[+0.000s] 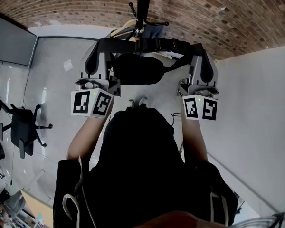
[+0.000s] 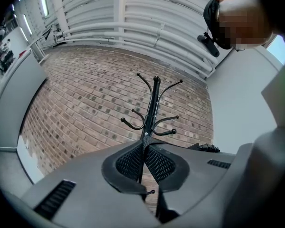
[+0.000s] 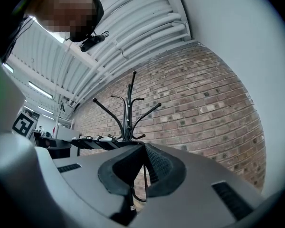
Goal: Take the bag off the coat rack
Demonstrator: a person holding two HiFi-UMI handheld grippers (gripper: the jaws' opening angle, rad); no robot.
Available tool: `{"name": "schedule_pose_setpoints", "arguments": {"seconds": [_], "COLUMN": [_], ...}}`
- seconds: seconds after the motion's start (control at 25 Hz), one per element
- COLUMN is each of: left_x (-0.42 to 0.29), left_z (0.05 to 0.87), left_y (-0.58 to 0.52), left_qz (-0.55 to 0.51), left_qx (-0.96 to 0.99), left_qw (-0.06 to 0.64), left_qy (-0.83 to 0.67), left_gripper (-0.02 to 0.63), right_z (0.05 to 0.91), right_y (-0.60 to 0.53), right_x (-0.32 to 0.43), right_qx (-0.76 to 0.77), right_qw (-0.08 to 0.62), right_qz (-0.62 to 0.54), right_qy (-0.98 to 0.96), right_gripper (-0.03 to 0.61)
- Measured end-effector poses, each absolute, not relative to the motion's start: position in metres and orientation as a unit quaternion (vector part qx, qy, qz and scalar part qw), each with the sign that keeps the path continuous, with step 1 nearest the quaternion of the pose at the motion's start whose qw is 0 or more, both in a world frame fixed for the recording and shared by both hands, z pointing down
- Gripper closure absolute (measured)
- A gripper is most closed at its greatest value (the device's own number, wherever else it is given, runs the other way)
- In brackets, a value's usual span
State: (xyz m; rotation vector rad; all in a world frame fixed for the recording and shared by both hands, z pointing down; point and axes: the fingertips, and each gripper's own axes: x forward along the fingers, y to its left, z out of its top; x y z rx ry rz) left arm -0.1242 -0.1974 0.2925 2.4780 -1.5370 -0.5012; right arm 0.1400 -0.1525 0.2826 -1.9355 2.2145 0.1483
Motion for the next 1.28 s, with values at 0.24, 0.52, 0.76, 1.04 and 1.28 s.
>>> {"name": "schedule_pose_setpoints", "arguments": {"seconds": [0.24, 0.52, 0.76, 1.04, 1.28], "left_x": [-0.129, -0.13, -0.138, -0.149, -0.148], "left_z": [0.287, 0.29, 0.281, 0.274, 0.256], "left_y": [-0.184, -0.162, -0.139, -0.112, -0.094], "left_qz": [-0.168, -0.162, -0.167, -0.17, -0.16], "left_qx": [0.832, 0.83, 0.829, 0.824, 0.828], "left_qw": [0.081, 0.084, 0.088, 0.11, 0.077], "left_qy": [-0.523, -0.527, -0.526, -0.53, -0.531], "left_gripper": [0.591, 0.591, 0.591, 0.591, 0.591], "right_z": [0.288, 0.28, 0.27, 0.259, 0.244], "right_y": [-0.143, -0.119, -0.09, -0.061, -0.044], "right_x": [0.138, 0.137, 0.129, 0.117, 0.117], "right_qx": [-0.654, -0.645, -0.628, -0.614, -0.62], "right_qw": [0.092, 0.094, 0.088, 0.083, 0.088], "right_qz": [0.044, 0.04, 0.05, 0.046, 0.05], "right_qy": [0.75, 0.757, 0.772, 0.784, 0.778], "right_gripper": [0.555, 0.555, 0.555, 0.555, 0.555]}}
